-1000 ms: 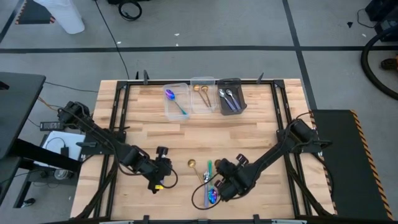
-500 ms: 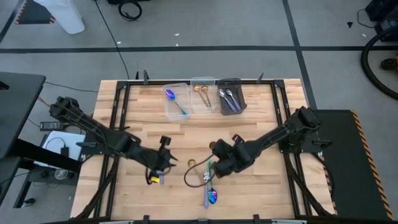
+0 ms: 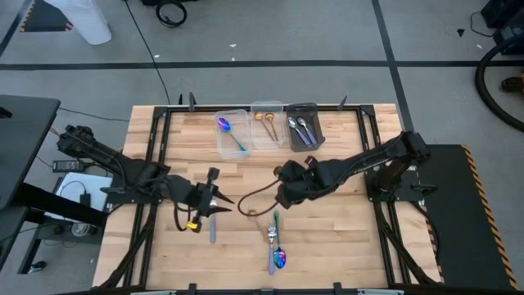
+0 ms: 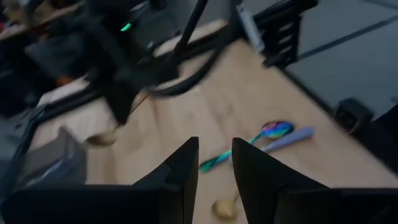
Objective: Sort silverware by color (type)
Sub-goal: Put the gold spoon into the right transparent bin
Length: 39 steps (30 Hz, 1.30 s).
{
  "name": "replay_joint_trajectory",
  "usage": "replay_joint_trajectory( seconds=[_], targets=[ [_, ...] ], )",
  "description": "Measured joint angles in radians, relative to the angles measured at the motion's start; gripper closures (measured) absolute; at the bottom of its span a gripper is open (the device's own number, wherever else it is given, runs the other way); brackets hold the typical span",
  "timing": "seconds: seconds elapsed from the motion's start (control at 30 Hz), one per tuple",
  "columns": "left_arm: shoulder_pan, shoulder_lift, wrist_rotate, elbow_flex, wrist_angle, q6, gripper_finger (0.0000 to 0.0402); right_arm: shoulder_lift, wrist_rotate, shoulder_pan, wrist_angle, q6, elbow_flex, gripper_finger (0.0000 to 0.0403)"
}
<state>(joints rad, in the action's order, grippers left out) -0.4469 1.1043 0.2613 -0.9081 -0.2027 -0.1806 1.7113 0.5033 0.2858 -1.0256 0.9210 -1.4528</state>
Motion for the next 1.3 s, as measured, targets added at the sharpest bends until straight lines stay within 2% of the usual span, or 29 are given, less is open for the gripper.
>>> replay_joint_trajectory(
  seconds=[0.2,0.33,0.47,0.7,0.9,1.17,1.3],
  targets=[
    [-0.002,0.044,-0.064,0.024,0.128,-0.025,0.0297,-0.047,-0.014,-0.054,0.003,-0.066,0.0,0.038],
    [-0.002,0.055,-0.086,0.134,0.315,-0.024,0.0297,-0.074,-0.014,-0.09,0.016,-0.111,0.0,0.038],
    [0.007,0.054,-0.086,0.228,0.412,0.008,0.0297,-0.089,-0.038,-0.128,0.038,-0.156,0.0,0.038],
    [0.024,0.054,-0.086,0.305,0.411,0.012,0.0297,-0.096,-0.104,-0.212,0.112,-0.242,0.0,0.038],
    [0.057,0.053,-0.083,0.305,0.373,0.065,0.0297,-0.096,-0.155,-0.285,0.197,-0.304,0.0,0.038],
    [0.06,0.054,-0.08,0.305,0.371,0.056,0.0297,-0.096,-0.173,-0.373,0.242,-0.371,0.0,0.038],
    [0.064,0.054,-0.079,0.305,0.37,0.056,0.0297,-0.096,-0.226,-0.426,0.284,-0.4,0.0,0.038]
  ],
)
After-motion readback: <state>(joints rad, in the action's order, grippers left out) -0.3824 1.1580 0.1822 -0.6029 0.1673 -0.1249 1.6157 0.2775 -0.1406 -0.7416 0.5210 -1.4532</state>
